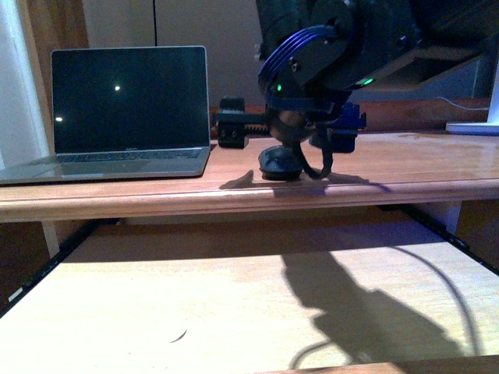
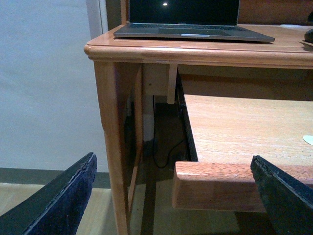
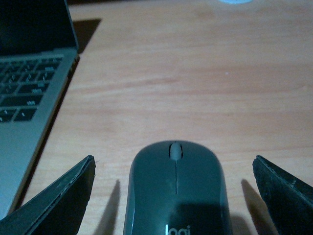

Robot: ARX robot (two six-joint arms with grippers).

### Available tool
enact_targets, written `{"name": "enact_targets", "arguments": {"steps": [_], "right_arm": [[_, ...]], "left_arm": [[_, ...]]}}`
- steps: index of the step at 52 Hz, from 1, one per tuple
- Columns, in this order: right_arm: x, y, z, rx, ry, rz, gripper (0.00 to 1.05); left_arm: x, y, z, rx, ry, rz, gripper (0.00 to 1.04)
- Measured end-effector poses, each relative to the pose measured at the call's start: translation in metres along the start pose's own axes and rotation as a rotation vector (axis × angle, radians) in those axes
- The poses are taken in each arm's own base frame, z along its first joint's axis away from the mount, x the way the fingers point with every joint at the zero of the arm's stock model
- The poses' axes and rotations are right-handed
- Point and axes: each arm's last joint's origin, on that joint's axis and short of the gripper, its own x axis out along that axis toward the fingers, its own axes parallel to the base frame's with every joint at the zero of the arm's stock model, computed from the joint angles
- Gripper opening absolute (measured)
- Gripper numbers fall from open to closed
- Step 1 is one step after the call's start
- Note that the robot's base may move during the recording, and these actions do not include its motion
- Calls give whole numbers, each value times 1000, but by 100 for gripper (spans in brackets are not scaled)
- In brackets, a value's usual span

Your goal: Place mouse

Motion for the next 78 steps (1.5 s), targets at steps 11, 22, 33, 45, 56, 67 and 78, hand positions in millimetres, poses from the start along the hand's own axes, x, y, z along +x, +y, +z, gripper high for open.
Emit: {"name": "enact_targets", "arguments": {"steps": [11,22,33,45,56,67,78], "right_arm": [[-38,-44,30,101,-158,88,97],[-148,-139,23,-26,-369,448,97],[-223,-233,-97,-160,-158,713,97],[-245,-257,-156,-159,123,821,97],[-247,-250,-190,-290,264,891,97],[-218,-215,-194,-559,96,863,97],[-166,-152,-188,-501,15,739,97]], "left_arm": [[0,0,0,0,0,0,97],[0,0,0,0,0,0,97],[0,0,0,0,0,0,97],[0,0,0,0,0,0,97],[0,0,0,0,0,0,97],[0,0,0,0,0,0,97],[0,0,0,0,0,0,97]]}}
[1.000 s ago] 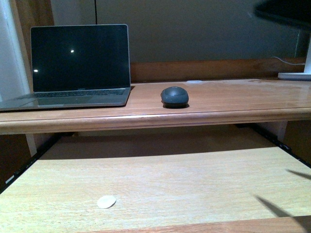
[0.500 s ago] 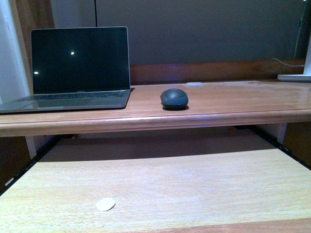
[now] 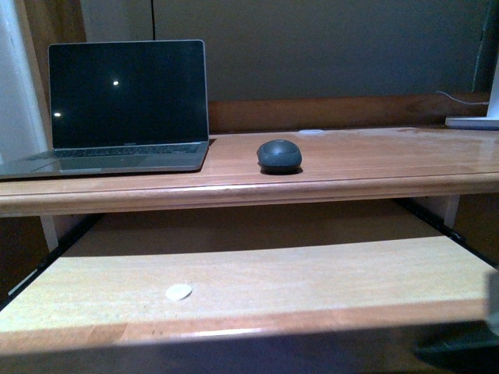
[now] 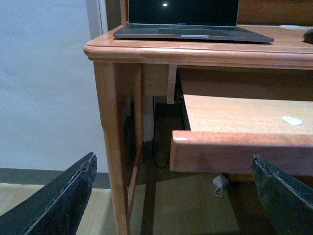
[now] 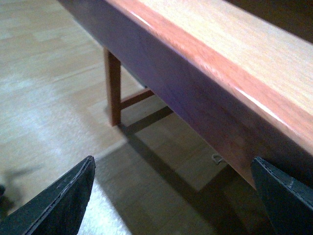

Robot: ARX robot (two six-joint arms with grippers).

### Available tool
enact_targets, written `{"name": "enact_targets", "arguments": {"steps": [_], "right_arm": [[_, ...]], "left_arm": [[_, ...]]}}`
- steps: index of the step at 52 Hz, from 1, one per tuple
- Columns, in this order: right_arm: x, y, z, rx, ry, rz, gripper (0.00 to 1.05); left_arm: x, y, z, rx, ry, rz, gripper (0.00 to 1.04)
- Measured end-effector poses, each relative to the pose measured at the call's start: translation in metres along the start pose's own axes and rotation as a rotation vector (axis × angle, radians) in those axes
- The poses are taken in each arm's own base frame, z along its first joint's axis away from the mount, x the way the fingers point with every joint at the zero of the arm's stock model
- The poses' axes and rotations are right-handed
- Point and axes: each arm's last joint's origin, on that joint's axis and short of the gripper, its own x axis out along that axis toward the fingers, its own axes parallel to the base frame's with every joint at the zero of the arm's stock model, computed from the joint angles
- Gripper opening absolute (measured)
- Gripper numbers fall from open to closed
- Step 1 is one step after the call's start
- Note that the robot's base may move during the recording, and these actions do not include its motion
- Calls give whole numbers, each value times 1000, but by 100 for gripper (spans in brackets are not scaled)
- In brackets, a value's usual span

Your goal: Place mouse

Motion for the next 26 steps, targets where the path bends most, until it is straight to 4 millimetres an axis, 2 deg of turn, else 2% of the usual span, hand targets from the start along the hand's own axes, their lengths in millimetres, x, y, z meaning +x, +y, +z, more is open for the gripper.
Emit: {"name": "enact_targets", "arguments": {"steps": [5,12,21,26], "right_arm": [[45,-6,17,34,-30,-128,97],[88,-14,30,91,-23,-253,97],[130,-22,47,162,-26,-370,97],[141,-26,56,180,-43,-411,97]], "left_arm": [[0,0,0,0,0,0,97],[0,0,0,0,0,0,97],[0,0,0,0,0,0,97],[0,0,0,0,0,0,97]]}}
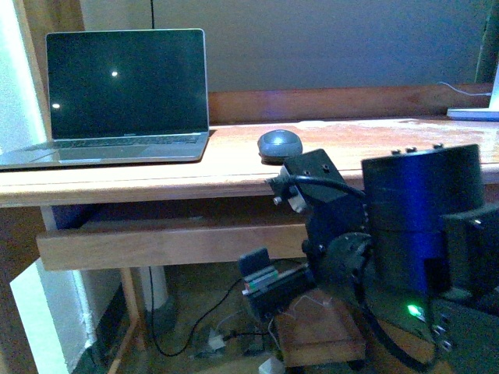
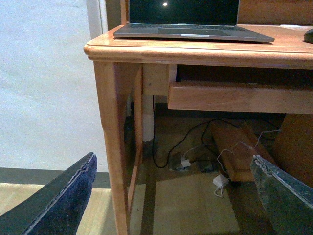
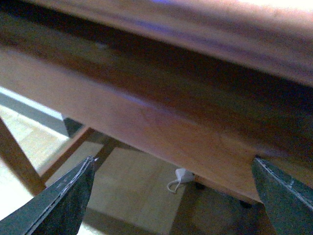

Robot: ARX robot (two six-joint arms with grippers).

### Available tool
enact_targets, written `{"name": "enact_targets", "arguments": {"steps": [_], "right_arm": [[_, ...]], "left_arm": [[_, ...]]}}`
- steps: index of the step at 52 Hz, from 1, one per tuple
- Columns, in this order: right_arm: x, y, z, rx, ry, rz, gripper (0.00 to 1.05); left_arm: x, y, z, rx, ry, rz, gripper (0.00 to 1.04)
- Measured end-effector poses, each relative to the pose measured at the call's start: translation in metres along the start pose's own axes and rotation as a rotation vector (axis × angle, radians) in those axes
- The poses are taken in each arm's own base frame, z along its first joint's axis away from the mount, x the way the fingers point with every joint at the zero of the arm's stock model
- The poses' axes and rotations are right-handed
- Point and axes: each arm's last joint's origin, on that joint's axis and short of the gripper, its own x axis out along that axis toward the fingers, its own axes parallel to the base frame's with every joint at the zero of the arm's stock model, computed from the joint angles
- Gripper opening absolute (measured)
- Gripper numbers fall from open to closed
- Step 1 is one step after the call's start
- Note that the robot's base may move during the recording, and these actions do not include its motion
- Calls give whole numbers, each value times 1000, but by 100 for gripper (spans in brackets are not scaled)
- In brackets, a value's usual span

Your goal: Place mouse

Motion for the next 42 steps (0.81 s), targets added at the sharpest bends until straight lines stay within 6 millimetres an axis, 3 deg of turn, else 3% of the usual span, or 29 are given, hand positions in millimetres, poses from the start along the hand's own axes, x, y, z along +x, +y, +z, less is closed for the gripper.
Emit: {"name": "enact_targets", "arguments": {"steps": [6,11,16,22,26,32,42], "right_arm": [[-2,-4,9,23,-29,-35,97],[-22,-27,13,66,-34,-87,97],[-64,-57,11,135,3,-127,97],[-138,-89,1,249,42,-196,97],[-188,-98,-9,358,38,-229,97],[-243,-88,-20,471,24,-178,97],[-293,-54,-30,490,-37,-91,97]], "left_arm": [[0,0,0,0,0,0,97],[0,0,0,0,0,0,97],[0,0,0,0,0,0,97],[0,0,0,0,0,0,97],[0,0,0,0,0,0,97],[0,0,0,0,0,0,97],[0,0,0,0,0,0,97]]}}
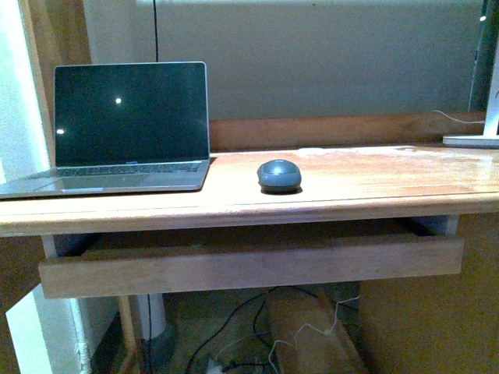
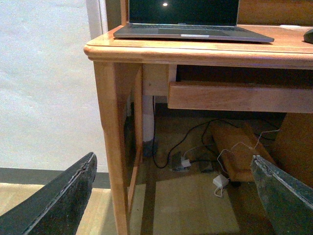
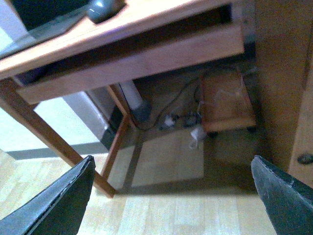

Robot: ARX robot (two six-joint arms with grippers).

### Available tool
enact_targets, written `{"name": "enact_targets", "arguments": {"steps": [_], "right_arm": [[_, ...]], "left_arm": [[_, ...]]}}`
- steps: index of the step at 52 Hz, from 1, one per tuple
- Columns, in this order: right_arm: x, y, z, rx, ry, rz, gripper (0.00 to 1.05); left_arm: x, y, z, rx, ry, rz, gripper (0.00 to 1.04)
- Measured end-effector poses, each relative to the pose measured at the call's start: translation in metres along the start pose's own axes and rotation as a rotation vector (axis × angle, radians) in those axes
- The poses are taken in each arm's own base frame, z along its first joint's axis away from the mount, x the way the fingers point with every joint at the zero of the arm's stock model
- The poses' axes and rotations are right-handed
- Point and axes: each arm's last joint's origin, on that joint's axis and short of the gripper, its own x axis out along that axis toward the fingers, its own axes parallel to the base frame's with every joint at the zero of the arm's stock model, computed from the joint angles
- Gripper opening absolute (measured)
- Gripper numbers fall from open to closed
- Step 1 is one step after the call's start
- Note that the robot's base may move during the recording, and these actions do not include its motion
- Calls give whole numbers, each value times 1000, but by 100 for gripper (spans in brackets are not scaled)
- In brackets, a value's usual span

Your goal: Place mouse

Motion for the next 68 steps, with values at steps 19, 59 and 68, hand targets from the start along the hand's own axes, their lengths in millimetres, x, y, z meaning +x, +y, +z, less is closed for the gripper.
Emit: {"name": "enact_targets", "arguments": {"steps": [19,59,68], "right_arm": [[-4,-14,-27,-148,-160,-196,88],[-9,-18,-19,-294,-234,-389,15],[-9,-18,-19,-294,-234,-389,42]], "left_arm": [[0,0,0,0,-1,0,97],[0,0,0,1,-1,0,97],[0,0,0,1,-1,0,97]]}}
